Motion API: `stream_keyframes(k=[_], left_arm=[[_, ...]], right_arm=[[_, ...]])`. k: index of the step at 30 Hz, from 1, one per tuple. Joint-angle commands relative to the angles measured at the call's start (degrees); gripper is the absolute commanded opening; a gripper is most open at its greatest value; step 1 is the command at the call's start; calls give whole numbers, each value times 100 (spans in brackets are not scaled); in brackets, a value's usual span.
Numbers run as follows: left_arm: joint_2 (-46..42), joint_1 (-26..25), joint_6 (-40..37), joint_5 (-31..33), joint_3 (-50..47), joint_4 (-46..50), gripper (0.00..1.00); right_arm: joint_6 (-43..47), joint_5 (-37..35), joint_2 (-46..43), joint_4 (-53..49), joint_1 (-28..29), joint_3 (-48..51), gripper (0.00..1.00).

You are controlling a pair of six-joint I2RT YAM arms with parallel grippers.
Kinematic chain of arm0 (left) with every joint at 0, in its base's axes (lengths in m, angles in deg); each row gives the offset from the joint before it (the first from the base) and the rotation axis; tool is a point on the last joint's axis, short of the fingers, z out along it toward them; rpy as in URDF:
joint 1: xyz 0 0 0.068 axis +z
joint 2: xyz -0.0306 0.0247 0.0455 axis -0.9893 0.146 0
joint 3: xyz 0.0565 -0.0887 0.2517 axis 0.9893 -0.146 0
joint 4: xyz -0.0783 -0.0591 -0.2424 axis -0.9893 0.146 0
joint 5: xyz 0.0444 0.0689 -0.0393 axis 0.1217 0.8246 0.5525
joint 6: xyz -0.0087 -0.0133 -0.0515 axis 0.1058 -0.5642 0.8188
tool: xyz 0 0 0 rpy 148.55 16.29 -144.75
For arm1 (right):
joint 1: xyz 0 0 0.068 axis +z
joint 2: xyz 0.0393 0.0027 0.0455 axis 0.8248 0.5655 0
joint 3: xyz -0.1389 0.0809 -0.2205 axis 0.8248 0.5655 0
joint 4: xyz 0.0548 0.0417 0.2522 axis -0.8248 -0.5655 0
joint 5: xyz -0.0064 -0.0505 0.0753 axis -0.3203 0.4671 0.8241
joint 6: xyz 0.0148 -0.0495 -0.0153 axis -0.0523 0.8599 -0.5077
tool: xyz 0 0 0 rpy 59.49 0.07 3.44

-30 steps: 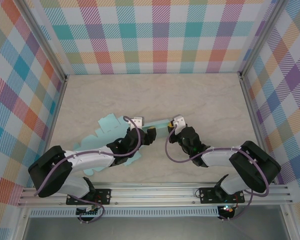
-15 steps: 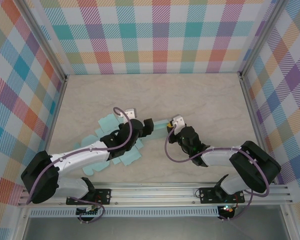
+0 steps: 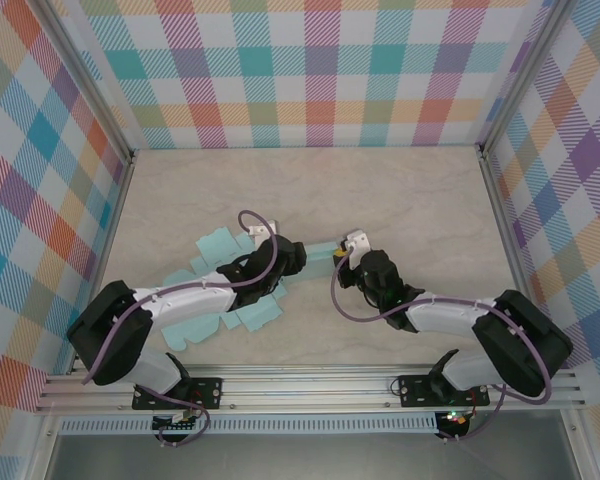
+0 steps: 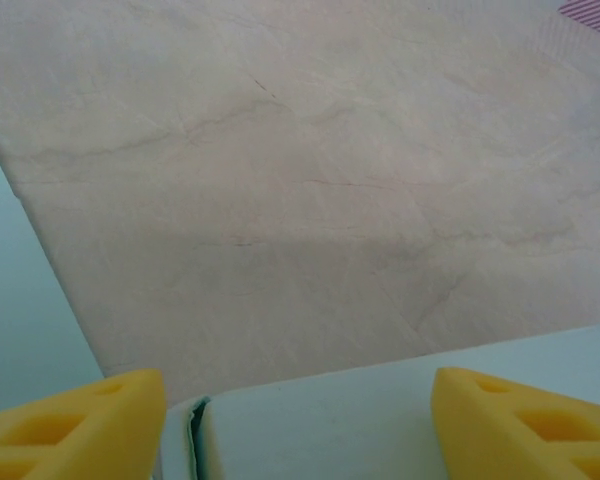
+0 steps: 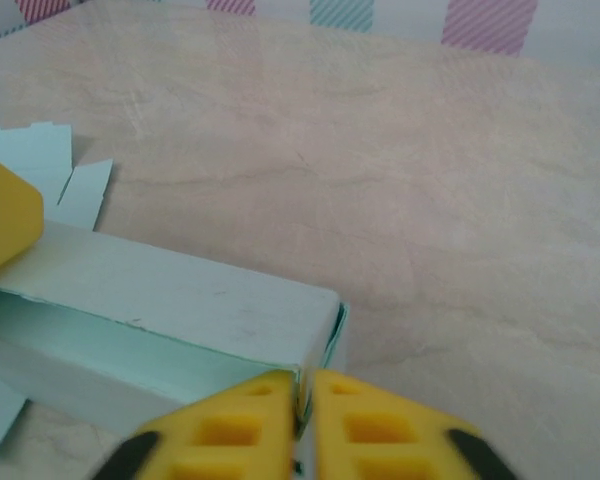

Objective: Fold the paper box

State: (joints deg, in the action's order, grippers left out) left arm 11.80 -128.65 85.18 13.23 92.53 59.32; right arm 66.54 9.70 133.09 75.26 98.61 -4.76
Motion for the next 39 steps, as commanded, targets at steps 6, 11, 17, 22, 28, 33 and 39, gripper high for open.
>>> stream_keyframes(k=[6, 11, 17, 22, 28, 33, 39], left_arm=[[257, 49, 240, -205, -503, -155, 60], [359, 31, 197, -258, -662, -520, 54], [415, 12, 140, -200, -1010, -1140, 44], [420, -58, 140, -20, -1193, -1352, 38], [466, -86, 185, 119, -1264, -1335, 34], [439, -103, 209, 196, -1367, -1335, 24], [541, -99, 225, 252, -1423, -1432, 20]], right_arm=[[-1426, 37, -840, -3709, 37, -1336, 83], [-2264, 199, -863, -4660, -49, -1952, 100], [-2881, 1060, -445, -4776, -200, -2231, 100], [-3036, 1421, 17, -4565, -212, -2230, 100], [-3218, 1546, 217, -4150, -229, -1811, 91], [-3262, 1655, 214, -3818, -338, -1461, 79], [-3207, 2017, -75, -3955, -394, -1591, 100]])
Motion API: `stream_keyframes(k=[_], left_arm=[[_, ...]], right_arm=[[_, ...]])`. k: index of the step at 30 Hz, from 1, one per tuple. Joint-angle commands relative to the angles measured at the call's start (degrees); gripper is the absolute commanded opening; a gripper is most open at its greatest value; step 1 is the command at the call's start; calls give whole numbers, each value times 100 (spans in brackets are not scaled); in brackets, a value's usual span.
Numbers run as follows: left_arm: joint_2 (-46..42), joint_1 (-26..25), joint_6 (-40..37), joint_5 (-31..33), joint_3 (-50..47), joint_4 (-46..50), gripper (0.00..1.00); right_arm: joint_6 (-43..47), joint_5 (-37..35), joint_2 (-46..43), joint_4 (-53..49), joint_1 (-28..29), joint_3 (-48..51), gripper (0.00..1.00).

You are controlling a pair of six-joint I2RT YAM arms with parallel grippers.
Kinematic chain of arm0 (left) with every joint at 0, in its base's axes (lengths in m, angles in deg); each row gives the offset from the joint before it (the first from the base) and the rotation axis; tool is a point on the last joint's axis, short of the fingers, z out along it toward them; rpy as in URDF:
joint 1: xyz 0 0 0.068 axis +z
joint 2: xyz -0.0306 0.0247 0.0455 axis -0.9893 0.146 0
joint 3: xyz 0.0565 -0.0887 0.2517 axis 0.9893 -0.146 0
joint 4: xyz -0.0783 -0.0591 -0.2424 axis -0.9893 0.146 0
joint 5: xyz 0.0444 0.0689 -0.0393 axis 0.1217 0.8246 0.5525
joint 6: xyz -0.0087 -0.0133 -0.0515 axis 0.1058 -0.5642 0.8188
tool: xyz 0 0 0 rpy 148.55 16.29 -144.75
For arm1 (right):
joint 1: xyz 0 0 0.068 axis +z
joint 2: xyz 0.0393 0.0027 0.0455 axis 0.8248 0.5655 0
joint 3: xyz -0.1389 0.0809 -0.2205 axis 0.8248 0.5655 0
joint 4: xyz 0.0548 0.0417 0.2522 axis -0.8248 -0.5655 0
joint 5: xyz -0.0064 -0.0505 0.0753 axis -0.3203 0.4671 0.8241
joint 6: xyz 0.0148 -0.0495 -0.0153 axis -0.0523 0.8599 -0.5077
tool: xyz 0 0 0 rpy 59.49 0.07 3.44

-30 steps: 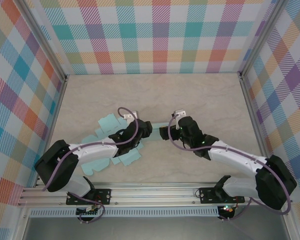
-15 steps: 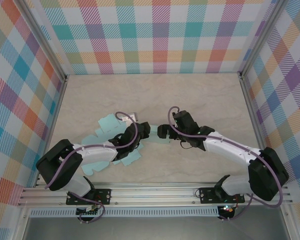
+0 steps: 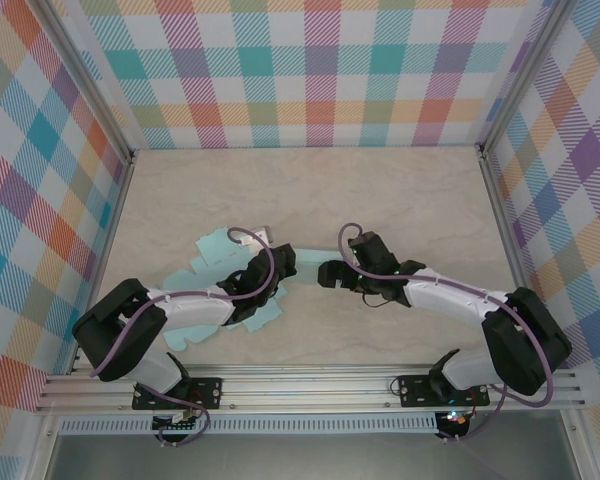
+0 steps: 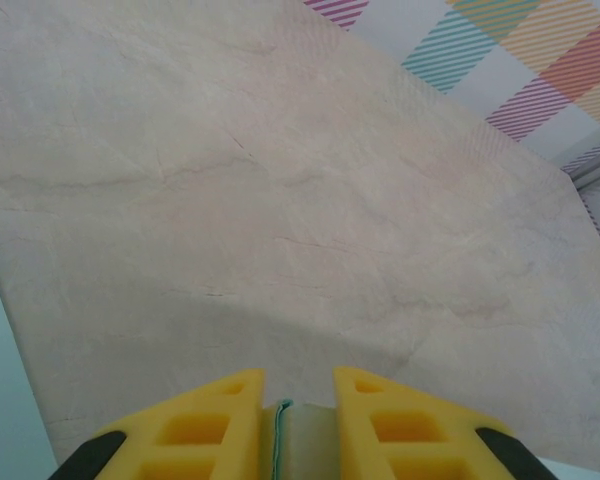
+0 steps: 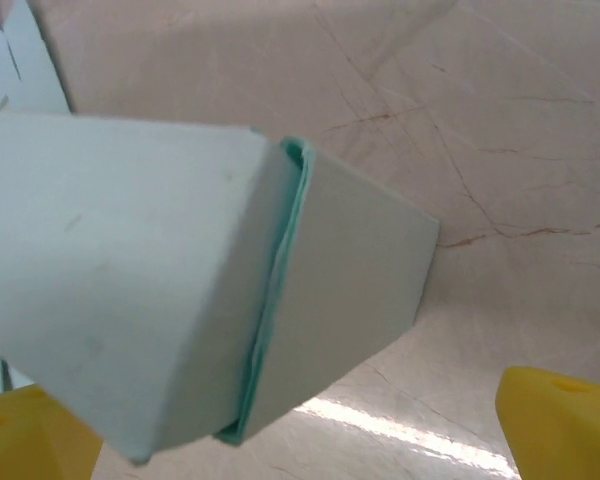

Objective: Fold the paper box

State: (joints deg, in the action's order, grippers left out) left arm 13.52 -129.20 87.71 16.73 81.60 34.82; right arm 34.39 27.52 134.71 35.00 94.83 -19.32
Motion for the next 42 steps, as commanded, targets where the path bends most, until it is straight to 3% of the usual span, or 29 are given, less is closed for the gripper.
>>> stream_keyframes(k=[1, 9, 19, 25, 28, 32, 39, 42], left_arm=[[418, -51, -34, -112, -329, 957, 19], [734, -125, 48, -30, -295, 740, 12], [734, -193, 145, 180, -295, 773, 6], [748, -211, 173, 256, -304, 816, 4], [748, -212, 201, 293, -313, 851, 3], [751, -210, 278, 372, -355, 887, 1], [780, -214, 324, 404, -358, 913, 0], [839, -215, 310, 383, -318, 914, 0]], right_arm=[[24, 207, -329, 17, -15, -173, 100], [27, 45, -508, -147, -60, -531, 100], [206, -318, 190, -265, -178, -963, 100], [282, -293, 483, -154, -393, -860, 93], [301, -224, 483, 29, -500, -684, 82], [249, 25, 328, 475, -724, -216, 60], [121, 1142, 159, 1516, -1277, 411, 38], [96, 1424, 219, 1777, -1398, 506, 23]])
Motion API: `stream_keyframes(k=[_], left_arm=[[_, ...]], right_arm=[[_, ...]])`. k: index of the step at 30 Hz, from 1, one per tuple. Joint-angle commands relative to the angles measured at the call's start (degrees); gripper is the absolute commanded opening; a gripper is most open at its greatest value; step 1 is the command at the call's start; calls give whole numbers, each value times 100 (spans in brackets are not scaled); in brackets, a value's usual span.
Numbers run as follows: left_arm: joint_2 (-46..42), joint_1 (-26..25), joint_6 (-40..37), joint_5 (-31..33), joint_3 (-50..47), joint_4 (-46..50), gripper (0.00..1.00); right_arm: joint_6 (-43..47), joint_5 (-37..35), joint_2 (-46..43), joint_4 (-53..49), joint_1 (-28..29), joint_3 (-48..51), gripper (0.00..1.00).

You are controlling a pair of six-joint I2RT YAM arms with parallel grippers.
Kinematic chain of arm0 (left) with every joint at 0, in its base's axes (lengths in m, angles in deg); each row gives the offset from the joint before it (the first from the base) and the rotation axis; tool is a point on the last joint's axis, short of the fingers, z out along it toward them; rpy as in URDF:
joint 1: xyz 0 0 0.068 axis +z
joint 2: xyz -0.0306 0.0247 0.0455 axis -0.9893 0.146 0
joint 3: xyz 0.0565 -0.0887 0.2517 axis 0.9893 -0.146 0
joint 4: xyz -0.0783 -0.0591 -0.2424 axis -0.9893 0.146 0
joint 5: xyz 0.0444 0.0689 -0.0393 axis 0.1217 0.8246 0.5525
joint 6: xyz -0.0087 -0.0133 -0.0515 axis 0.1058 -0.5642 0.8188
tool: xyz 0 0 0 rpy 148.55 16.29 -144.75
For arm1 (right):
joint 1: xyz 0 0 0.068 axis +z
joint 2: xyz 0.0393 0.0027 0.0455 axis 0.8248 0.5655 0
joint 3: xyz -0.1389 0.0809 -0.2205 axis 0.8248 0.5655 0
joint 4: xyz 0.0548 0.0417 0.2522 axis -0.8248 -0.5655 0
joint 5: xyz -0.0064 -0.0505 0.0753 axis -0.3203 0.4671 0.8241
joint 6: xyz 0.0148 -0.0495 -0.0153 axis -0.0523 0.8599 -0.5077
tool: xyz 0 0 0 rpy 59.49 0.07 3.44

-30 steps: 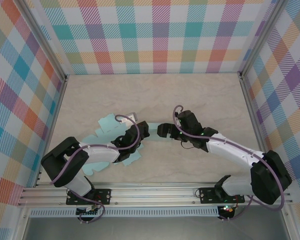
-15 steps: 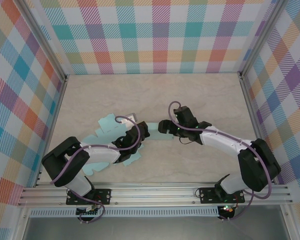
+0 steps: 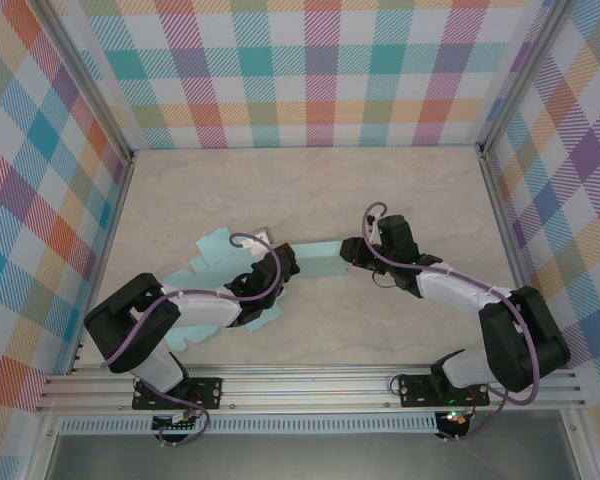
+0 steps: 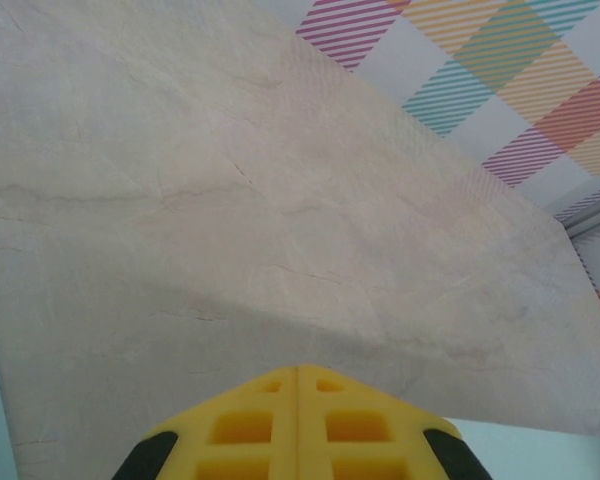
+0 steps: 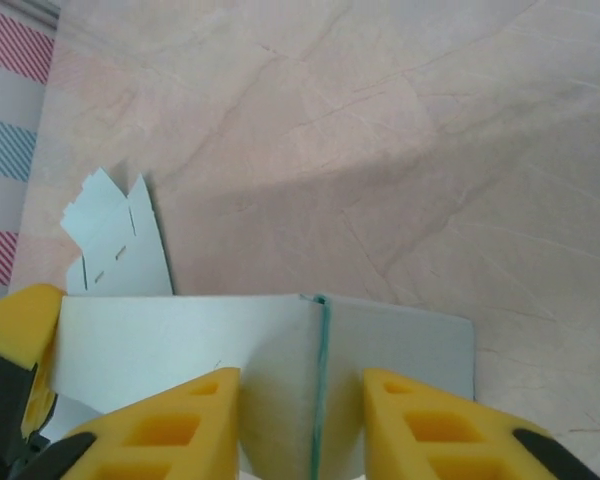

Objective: Fold the paper box

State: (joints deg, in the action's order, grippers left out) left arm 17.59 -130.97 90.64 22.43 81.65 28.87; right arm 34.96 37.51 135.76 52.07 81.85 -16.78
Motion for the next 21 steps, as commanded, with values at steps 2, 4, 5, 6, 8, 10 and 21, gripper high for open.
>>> stream_keyframes(k=[2, 4, 5, 6, 8, 10, 21], left_arm=[[442, -30, 1, -210, -325, 1495, 0], [392, -36, -103, -246, -310, 1490, 0], [328, -32, -211, -263, -292, 1518, 0], [261, -33, -325, -279, -261, 1565, 0], [16, -34, -717, -253, -125, 1782, 0], [-278, -30, -1225, -228, 80, 2084, 6], [-1280, 136, -4473, -1145, 1588, 3811, 55]], right_arm=[[-9, 598, 192, 266, -164, 335, 13], [-30, 710, 271, 404, -209, 386, 8], [-29, 747, 303, 436, -220, 397, 7], [-26, 763, 321, 433, -228, 402, 8], [20, 799, 332, 440, -229, 403, 8], [78, 811, 298, 389, -231, 387, 8], [305, 812, 138, 175, -220, 262, 11]])
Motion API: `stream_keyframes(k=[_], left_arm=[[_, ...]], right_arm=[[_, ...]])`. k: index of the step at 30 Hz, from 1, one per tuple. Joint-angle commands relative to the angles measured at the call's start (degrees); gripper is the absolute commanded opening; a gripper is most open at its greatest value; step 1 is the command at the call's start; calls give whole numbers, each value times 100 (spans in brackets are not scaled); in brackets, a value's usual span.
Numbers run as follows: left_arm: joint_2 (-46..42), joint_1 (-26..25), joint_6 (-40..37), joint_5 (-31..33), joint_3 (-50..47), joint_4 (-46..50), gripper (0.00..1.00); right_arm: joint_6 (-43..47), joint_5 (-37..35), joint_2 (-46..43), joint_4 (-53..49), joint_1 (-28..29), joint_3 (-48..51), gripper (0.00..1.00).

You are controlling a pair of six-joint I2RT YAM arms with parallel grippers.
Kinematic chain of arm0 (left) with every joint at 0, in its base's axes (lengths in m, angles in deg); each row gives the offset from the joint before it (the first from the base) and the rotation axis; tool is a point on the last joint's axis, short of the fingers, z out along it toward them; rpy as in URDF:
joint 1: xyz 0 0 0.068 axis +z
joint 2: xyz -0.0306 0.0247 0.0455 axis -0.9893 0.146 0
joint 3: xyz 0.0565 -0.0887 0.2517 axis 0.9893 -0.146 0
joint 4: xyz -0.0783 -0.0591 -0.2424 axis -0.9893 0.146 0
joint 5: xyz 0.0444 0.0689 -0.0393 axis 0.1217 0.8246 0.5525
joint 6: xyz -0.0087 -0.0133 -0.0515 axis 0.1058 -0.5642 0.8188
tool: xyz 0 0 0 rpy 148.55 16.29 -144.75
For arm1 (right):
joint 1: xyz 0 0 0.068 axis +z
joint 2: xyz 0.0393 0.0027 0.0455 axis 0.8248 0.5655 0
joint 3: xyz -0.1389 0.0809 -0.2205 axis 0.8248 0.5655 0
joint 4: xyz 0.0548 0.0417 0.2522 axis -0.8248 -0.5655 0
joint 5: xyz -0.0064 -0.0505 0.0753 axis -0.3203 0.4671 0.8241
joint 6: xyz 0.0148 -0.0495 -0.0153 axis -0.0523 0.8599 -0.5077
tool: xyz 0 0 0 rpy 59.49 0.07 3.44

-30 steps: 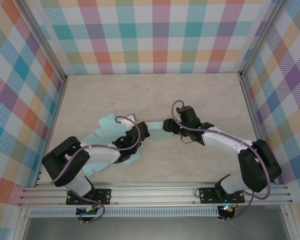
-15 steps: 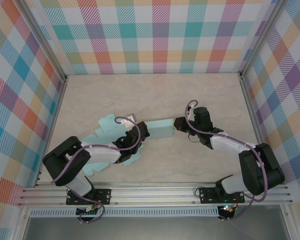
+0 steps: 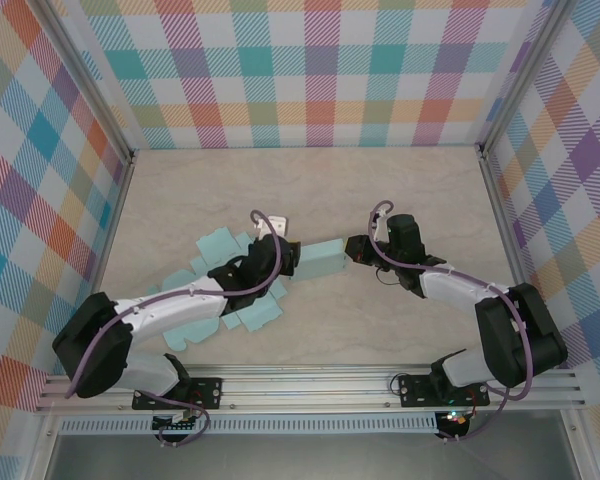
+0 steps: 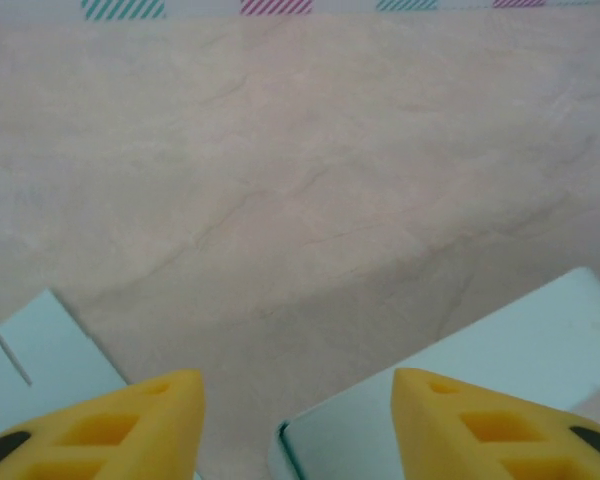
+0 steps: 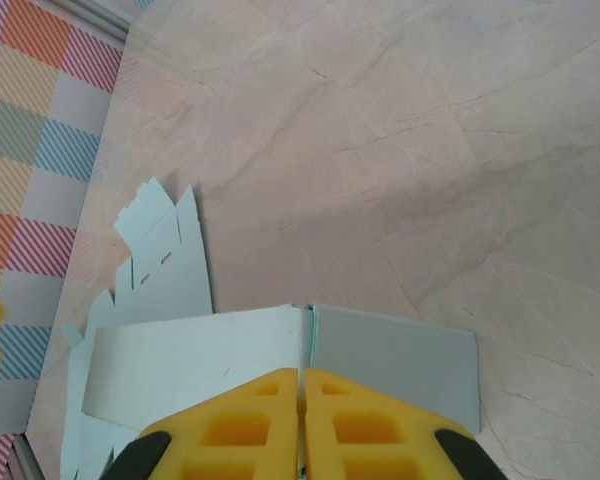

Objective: Fold the paper box

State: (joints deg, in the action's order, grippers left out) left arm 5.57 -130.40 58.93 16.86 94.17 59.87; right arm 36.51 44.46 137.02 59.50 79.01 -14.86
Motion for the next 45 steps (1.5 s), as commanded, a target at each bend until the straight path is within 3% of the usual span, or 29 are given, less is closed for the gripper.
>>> stream_keyframes(k=[1, 4, 6, 8, 11, 22, 27, 30, 33, 35, 37, 40, 45], left_arm=[[-33, 91, -1584, -772, 425, 764, 56], [237, 113, -2533, -1318, 670, 951, 59], [493, 130, -2965, -1465, 914, 1159, 70], [740, 126, -3234, -1583, 1170, 1433, 76], [1044, 135, -3514, -1710, 1426, 1619, 78], [1953, 154, -4020, -1467, 2066, 2298, 77], [2167, 151, -4114, -1369, 2202, 2400, 61], [2143, 126, -4186, -1196, 2184, 2232, 42], [2202, 16, -4408, -771, 2150, 1885, 32], [2315, -92, -4654, -430, 2116, 1452, 32], [2475, -190, -4974, -168, 2102, 1061, 32], [2789, -310, -5414, 55, 2175, 378, 32], [3486, -333, -5764, -239, 2783, -205, 34]], right_arm=[[153, 123, 11, -566, 66, 62, 11], [165, 134, -6, -598, 64, 18, 11], [166, 138, -32, -634, 64, -8, 12], [166, 144, -55, -670, 64, -41, 12], [175, 160, -86, -697, 68, -45, 13], [217, 180, -123, -734, 64, -44, 13], [310, 96, -305, -1020, 61, -121, 19], [399, 27, -602, -1333, 67, -150, 30], [523, -212, -1101, -1843, 63, -158, 52], [619, -562, -1620, -2335, 68, -167, 71], [653, -1017, -2253, -2834, 64, -150, 98], [756, -1557, -3358, -3405, 64, -97, 100], [887, -2072, -5272, -4033, 55, -73, 100]])
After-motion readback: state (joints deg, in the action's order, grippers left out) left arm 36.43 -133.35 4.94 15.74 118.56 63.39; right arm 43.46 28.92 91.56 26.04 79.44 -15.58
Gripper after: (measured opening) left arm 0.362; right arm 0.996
